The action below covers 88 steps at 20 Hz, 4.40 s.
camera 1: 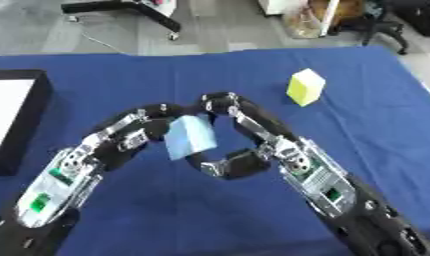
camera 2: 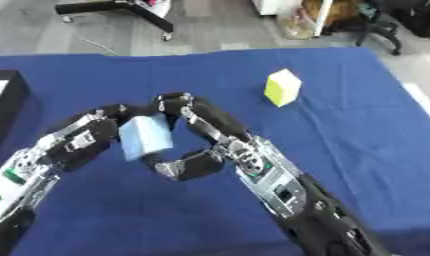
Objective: Pick up the objects with one hand, pass them to the other hand, and then place them into the box on the other side of the table.
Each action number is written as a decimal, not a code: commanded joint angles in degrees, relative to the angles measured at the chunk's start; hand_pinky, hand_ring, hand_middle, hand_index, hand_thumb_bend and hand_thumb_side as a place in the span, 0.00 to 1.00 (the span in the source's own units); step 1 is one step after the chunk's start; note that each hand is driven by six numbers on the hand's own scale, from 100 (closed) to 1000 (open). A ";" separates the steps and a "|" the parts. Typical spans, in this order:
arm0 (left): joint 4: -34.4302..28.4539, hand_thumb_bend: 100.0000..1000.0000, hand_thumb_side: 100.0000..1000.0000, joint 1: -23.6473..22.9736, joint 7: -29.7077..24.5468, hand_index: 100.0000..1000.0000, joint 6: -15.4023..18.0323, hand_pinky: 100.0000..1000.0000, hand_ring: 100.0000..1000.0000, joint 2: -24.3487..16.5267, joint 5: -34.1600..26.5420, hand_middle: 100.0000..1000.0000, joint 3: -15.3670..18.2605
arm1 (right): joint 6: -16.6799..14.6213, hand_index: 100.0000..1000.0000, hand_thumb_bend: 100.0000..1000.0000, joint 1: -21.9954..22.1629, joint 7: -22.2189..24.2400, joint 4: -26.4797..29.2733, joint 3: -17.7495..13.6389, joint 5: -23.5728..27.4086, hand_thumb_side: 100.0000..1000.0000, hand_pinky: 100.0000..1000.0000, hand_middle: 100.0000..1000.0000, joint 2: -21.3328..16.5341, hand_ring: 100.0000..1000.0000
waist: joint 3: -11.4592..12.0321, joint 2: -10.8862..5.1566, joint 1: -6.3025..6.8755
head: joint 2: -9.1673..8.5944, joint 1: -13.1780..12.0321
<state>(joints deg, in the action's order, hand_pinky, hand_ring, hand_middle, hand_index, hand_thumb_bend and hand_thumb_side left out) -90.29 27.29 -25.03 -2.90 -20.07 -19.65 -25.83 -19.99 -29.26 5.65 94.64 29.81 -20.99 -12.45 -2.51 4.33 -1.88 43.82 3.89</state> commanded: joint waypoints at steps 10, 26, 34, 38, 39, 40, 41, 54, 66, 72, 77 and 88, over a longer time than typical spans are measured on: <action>1.47 0.59 0.66 0.82 -2.75 0.79 0.79 0.59 0.69 -0.30 1.86 0.67 -1.09 | -0.27 0.49 0.20 -1.03 -0.33 0.51 -0.78 -0.68 0.01 0.43 0.37 0.24 0.43 | -0.14 -0.47 0.12 | 0.30 0.12; 2.24 0.51 0.61 1.03 -4.32 0.68 0.29 0.55 0.58 -0.12 1.56 0.52 -2.48 | -0.38 0.49 0.19 -1.11 -0.42 0.12 -0.70 -0.95 0.01 0.43 0.36 0.51 0.43 | -0.15 -0.57 -0.02 | 0.30 0.06; 2.20 0.48 0.57 1.13 -4.98 0.59 0.02 0.52 0.49 -0.15 0.47 0.41 -2.68 | -0.30 0.49 0.18 -1.08 -0.79 0.13 -0.73 -1.32 0.01 0.42 0.36 0.57 0.43 | -0.01 -0.60 -0.14 | 0.30 0.03; 2.20 0.46 0.54 1.16 -5.66 0.55 -0.07 0.50 0.45 -0.20 0.05 0.36 -2.81 | -0.29 0.49 0.17 -1.04 -0.97 0.12 -0.78 -1.53 0.01 0.42 0.36 0.64 0.43 | 0.02 -0.61 -0.19 | 0.30 0.02; 2.22 0.46 0.53 1.17 -5.81 0.54 -0.08 0.50 0.45 -0.20 -0.11 0.35 -2.82 | -0.29 0.49 0.17 -1.03 -1.02 0.12 -0.79 -1.60 0.01 0.42 0.36 0.65 0.43 | 0.03 -0.62 -0.20 | 0.30 0.00; 2.24 0.45 0.52 1.18 -5.92 0.52 -0.10 0.49 0.43 -0.21 -0.26 0.33 -2.83 | -0.29 0.49 0.17 -1.02 -1.07 0.12 -0.81 -1.67 0.01 0.42 0.36 0.66 0.43 | 0.03 -0.62 -0.20 | 0.30 -0.01; 2.25 0.45 0.51 1.20 -6.01 0.51 -0.10 0.49 0.43 -0.22 -0.42 0.32 -2.84 | -0.29 0.49 0.17 -1.02 -1.13 0.12 -0.82 -1.75 0.01 0.41 0.36 0.68 0.43 | 0.03 -0.62 -0.20 | 0.30 -0.02; 1.96 0.37 0.39 1.65 -4.19 0.39 -0.30 0.44 0.32 -0.32 -1.13 0.15 -2.53 | -0.88 0.50 0.44 -1.13 -0.93 0.48 -1.00 -2.89 0.06 0.40 0.37 0.68 0.43 | -0.06 -0.67 -0.15 | 0.30 -0.04; 1.56 0.37 0.38 1.71 -0.81 0.38 -0.25 0.44 0.32 -0.85 -0.68 0.14 -0.94 | -2.22 0.56 0.48 -1.45 -0.34 2.53 -2.08 -6.14 0.12 0.45 0.42 -0.24 0.46 | -0.33 -0.84 -0.10 | 0.30 -0.07; 1.42 0.37 0.38 1.41 -0.13 0.39 -0.22 0.44 0.32 -1.53 -0.43 0.15 -0.16 | -2.90 0.62 0.52 -1.60 -1.07 4.79 -3.26 -7.75 0.18 0.46 0.44 -1.29 0.47 | -0.48 -0.95 -0.25 | 0.30 -0.29; 1.59 0.37 0.38 1.08 0.08 0.39 -0.23 0.44 0.32 -1.81 -0.19 0.15 0.10 | -2.91 0.67 0.54 -1.47 -3.01 7.28 -4.22 -8.45 0.23 0.46 0.48 -1.96 0.49 | -0.48 -0.96 -0.35 | 0.30 -0.44; 1.59 0.37 0.38 0.88 0.30 0.39 -0.33 0.44 0.32 -1.70 -0.52 0.15 0.08 | -2.25 0.67 0.52 -1.24 -4.81 8.51 -4.33 -9.26 0.25 0.45 0.48 -2.06 0.49 | -0.31 -0.97 -0.47 | 0.30 -0.43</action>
<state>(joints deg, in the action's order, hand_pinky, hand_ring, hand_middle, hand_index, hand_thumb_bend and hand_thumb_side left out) -87.94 27.63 -24.93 -3.26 -20.69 -20.08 -26.35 -22.33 -29.76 1.25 101.73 26.11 -30.00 -13.61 -2.82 4.30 -2.47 43.83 3.56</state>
